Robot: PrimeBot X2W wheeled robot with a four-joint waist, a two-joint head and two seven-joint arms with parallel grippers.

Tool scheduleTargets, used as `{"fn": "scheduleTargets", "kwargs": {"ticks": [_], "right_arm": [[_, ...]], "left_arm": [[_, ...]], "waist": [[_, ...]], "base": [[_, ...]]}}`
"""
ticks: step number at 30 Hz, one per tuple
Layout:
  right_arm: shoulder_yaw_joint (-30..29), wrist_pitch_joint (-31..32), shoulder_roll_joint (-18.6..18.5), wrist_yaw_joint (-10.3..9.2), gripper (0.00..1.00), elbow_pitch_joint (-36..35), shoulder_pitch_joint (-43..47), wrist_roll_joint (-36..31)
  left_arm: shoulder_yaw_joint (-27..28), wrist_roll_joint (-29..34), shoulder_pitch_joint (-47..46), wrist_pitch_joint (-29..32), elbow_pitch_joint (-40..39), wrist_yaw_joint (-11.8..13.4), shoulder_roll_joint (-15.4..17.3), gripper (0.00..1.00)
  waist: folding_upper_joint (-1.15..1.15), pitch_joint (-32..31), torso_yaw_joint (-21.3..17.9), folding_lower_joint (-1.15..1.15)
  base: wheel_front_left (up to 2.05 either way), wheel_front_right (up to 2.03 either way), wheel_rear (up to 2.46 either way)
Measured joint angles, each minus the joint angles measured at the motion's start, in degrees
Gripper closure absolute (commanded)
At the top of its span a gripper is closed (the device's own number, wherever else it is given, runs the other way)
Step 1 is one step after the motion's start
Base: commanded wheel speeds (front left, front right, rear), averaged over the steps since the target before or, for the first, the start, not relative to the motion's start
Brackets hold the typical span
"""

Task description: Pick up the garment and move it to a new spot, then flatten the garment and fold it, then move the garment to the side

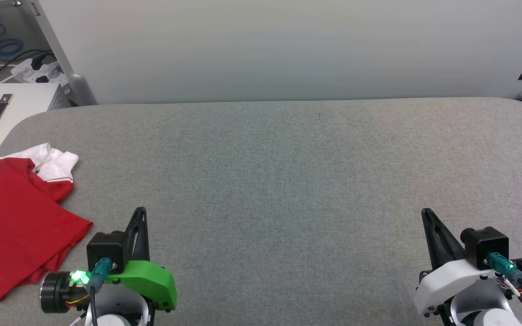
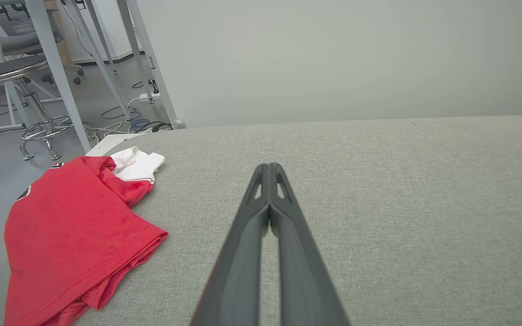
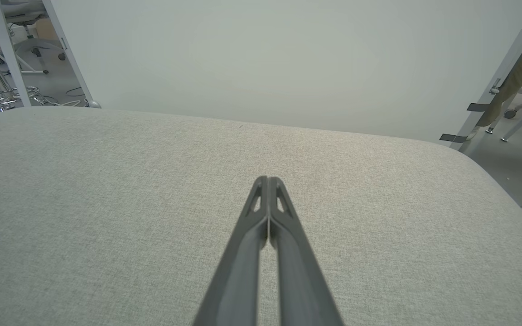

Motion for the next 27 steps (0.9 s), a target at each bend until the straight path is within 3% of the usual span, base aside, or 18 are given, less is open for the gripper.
{"fn": "scheduleTargets", "kwargs": {"ticks": [14, 15, 27], "right_arm": [[-0.02, 0.0, 0.0, 0.0, 1.0, 0.0, 0.0, 0.0], [-0.02, 0.01, -0.01, 0.0, 0.0, -0.01, 0.02, 0.02], [-0.04, -0.54, -0.04, 0.0, 0.0, 0.81, 0.03, 0.45]], "left_arm": [[-0.01, 0.0, 0.0, 0.0, 0.0, 0.0, 0.0, 1.0], [-0.01, -0.02, 0.03, 0.0, -0.01, 0.0, 0.01, 0.0], [-0.49, -0.45, 0.04, -0.6, 0.81, 0.0, 0.02, 0.0]], "waist": [[0.0, 0.0, 0.0, 0.0], [0.0, 0.0, 0.0, 0.0], [0.0, 0.07, -0.02, 0.0]], "base": [[0.0, 0.0, 0.0], [0.0, 0.0, 0.0], [0.0, 0.0, 0.0]]}}
